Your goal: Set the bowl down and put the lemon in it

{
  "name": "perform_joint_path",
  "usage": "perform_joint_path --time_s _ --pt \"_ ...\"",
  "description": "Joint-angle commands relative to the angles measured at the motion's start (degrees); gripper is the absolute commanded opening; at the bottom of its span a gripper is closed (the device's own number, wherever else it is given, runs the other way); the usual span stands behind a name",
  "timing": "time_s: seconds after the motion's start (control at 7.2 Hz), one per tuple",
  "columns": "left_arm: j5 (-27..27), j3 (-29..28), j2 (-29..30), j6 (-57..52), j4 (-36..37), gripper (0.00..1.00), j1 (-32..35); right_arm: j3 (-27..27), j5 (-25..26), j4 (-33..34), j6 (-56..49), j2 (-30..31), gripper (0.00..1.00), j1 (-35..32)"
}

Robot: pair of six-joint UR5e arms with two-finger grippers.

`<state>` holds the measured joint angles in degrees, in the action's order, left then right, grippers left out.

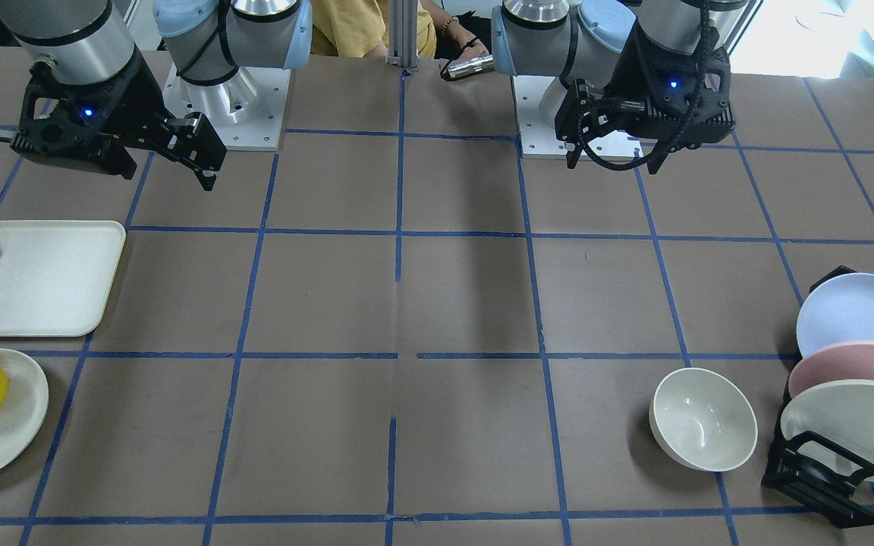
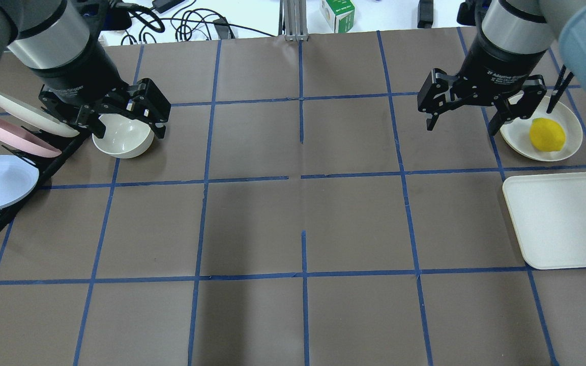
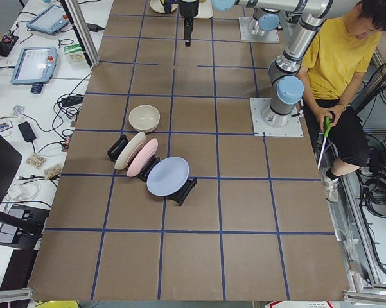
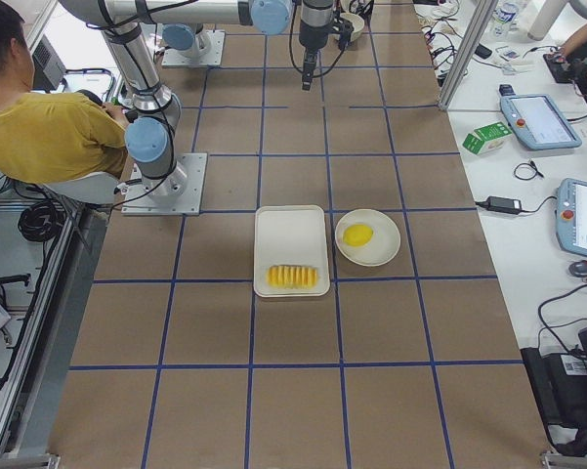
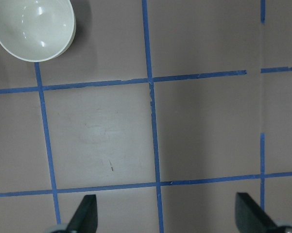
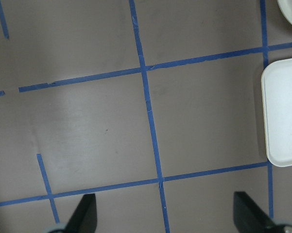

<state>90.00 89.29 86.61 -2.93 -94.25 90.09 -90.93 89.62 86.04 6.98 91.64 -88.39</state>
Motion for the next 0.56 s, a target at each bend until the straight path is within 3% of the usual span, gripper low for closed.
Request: perform_joint_path --time_s 0.0,0.42 --pt "0.0 0.01 0.14 0.11 0.03 1.0 0.0 -0.65 -0.06 -0.26 -0.04 0.82 1.0 0.33" --pt "0.0 -0.35 1.98 -1.29 0.55 1.0 -1.13 -0.65 0.11 1.15 -0.56 0.82 1.0 1.2"
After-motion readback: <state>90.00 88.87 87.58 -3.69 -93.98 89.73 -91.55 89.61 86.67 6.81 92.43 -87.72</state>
